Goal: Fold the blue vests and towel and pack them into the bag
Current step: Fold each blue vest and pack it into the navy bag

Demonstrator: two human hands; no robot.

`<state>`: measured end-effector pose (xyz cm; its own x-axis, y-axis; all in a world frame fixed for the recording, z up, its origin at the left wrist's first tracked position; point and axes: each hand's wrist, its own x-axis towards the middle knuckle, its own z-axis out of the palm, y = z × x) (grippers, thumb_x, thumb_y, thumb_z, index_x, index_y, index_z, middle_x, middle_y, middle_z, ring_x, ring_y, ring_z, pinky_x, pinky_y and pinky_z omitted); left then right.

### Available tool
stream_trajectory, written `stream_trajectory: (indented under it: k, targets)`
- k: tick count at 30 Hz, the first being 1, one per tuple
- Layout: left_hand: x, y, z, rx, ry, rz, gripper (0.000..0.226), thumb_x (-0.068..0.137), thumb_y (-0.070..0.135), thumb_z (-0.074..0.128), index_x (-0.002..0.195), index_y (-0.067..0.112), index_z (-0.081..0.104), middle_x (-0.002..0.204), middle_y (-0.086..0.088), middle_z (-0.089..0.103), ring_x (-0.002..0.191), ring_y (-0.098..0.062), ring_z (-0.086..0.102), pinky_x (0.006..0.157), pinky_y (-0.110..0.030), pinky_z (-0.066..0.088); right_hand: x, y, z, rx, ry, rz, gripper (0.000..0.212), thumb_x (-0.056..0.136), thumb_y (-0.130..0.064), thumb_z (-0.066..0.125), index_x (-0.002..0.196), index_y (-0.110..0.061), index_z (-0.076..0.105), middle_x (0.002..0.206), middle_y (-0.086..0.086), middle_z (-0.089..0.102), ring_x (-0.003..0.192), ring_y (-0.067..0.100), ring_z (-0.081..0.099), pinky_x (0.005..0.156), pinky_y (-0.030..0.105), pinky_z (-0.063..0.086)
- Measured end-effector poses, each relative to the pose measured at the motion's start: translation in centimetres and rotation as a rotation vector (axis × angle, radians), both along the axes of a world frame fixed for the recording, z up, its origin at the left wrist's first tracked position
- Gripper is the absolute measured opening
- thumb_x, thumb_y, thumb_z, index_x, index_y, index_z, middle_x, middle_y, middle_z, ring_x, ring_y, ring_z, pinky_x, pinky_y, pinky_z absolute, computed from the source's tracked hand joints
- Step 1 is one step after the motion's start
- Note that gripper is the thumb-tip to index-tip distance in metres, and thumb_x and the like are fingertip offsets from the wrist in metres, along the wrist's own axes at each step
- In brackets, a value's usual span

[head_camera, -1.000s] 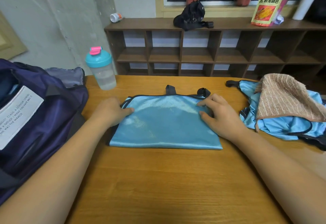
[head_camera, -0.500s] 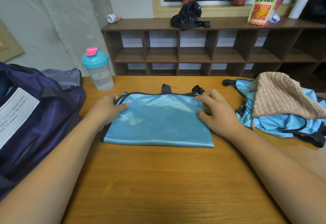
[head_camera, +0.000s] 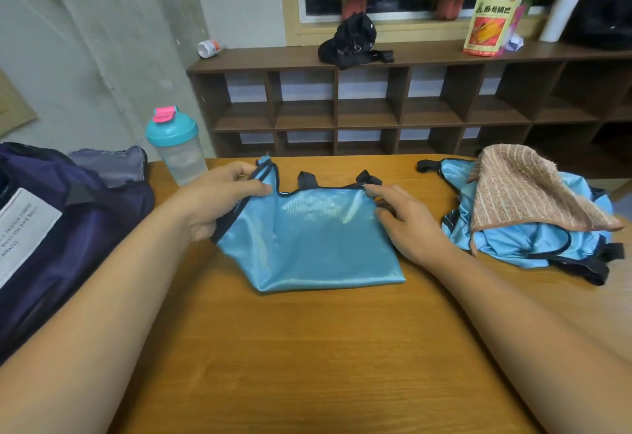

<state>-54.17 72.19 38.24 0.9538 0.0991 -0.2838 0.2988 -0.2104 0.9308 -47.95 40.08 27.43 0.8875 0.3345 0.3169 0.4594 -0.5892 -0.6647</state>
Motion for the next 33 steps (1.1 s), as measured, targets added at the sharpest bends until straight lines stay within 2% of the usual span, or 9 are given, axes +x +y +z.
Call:
stream_trajectory:
  k: [5, 9, 13, 15, 18, 23, 27, 30, 33]
  targets:
    - [1.8, -4.2, 1.8, 0.021, 0.041, -0.126, 0.037, 0.092, 0.012, 0.079, 0.126, 0.016, 0.066, 0.118, -0.027, 0.074, 0.113, -0.047, 0.071, 0.104, -0.065, 0.053, -0.1, 0.0, 0.2, 0.012, 0.031, -0.003, 0.048, 0.107, -0.009, 0.047, 0.153, -0.022, 0.054, 0.132, -0.012, 0.06, 0.122, 0.003, 0.055, 0.097, 0.002, 0.034]
    - [3.2, -8.2, 1.5, -0.003, 0.08, -0.197, 0.041, 0.092, 0.006, 0.078, 0.129, 0.015, 0.063, 0.123, -0.025, 0.073, 0.097, -0.032, 0.074, 0.094, -0.048, 0.062, -0.1, -0.1, 0.3, 0.041, 0.046, -0.033, 0.048, 0.106, -0.006, 0.044, 0.15, -0.018, 0.058, 0.143, -0.008, 0.063, 0.13, 0.005, 0.054, 0.1, 0.0, 0.032]
    - [4.0, -11.8, -0.5, 0.039, 0.089, -0.225, 0.034, 0.091, 0.004, 0.078, 0.12, 0.016, 0.065, 0.123, -0.024, 0.07, 0.104, -0.031, 0.07, 0.102, -0.053, 0.058, -0.1, -0.3, 0.4, 0.074, 0.06, -0.05, 0.049, 0.106, -0.005, 0.044, 0.15, -0.018, 0.058, 0.145, -0.006, 0.064, 0.13, 0.002, 0.051, 0.1, -0.004, 0.028]
    - [4.5, -13.1, -2.1, 0.028, 0.069, -0.193, 0.041, 0.089, 0.006, 0.08, 0.123, 0.02, 0.062, 0.119, -0.023, 0.071, 0.098, -0.029, 0.073, 0.08, -0.047, 0.066, 0.0, -0.4, 0.3, 0.08, 0.07, -0.055, 0.05, 0.105, -0.004, 0.043, 0.151, -0.018, 0.058, 0.146, -0.005, 0.064, 0.134, 0.007, 0.052, 0.1, -0.005, 0.027]
    - [4.4, -14.6, -4.0, 0.018, -0.036, -0.113, 0.051, 0.089, 0.008, 0.08, 0.132, 0.023, 0.055, 0.109, -0.01, 0.071, 0.086, -0.022, 0.071, 0.054, -0.026, 0.055, 0.1, -0.3, 0.3, 0.087, 0.081, -0.054, 0.051, 0.104, -0.002, 0.043, 0.151, -0.016, 0.058, 0.147, -0.002, 0.064, 0.138, 0.011, 0.053, 0.103, -0.004, 0.027]
    - [3.4, -15.8, -6.9, 0.162, -0.273, -0.109, 0.059, 0.09, 0.019, 0.079, 0.136, 0.038, 0.048, 0.105, 0.001, 0.068, 0.088, -0.012, 0.067, 0.074, -0.027, 0.051, -0.1, -0.3, 0.7, 0.076, 0.062, -0.065, 0.053, 0.101, 0.001, 0.047, 0.149, -0.018, 0.058, 0.139, -0.008, 0.064, 0.121, 0.001, 0.055, 0.096, -0.002, 0.034]
    - [2.4, -16.1, -8.6, 0.261, -0.37, -0.198, 0.071, 0.094, 0.029, 0.077, 0.149, 0.042, 0.035, 0.106, 0.012, 0.067, 0.087, -0.003, 0.069, 0.087, -0.034, 0.058, 0.1, -0.2, 0.3, 0.109, 0.029, -0.136, 0.045, 0.1, -0.005, 0.055, 0.142, -0.02, 0.063, 0.133, -0.004, 0.066, 0.113, 0.008, 0.063, 0.101, 0.027, 0.05]
    - [1.9, -16.1, -8.8, 0.199, -0.392, -0.231, 0.062, 0.101, 0.036, 0.064, 0.152, 0.049, 0.031, 0.106, 0.016, 0.072, 0.095, -0.003, 0.07, 0.09, -0.042, 0.061, -0.1, -0.2, 0.7, 0.212, 0.046, -0.177, 0.014, 0.107, -0.027, 0.058, 0.114, -0.026, 0.07, 0.104, -0.008, 0.069, 0.098, 0.006, 0.062, 0.086, 0.03, 0.048]
    - [1.6, -15.8, -8.8, 0.093, -0.382, -0.246, 0.055, 0.107, 0.022, 0.055, 0.154, 0.042, 0.034, 0.11, 0.007, 0.075, 0.102, -0.009, 0.073, 0.088, -0.037, 0.063, -0.5, -0.3, 1.2, 0.247, 0.134, -0.169, 0.014, 0.102, -0.042, 0.065, 0.108, -0.031, 0.069, 0.089, -0.005, 0.071, 0.084, 0.008, 0.066, 0.075, 0.028, 0.05]
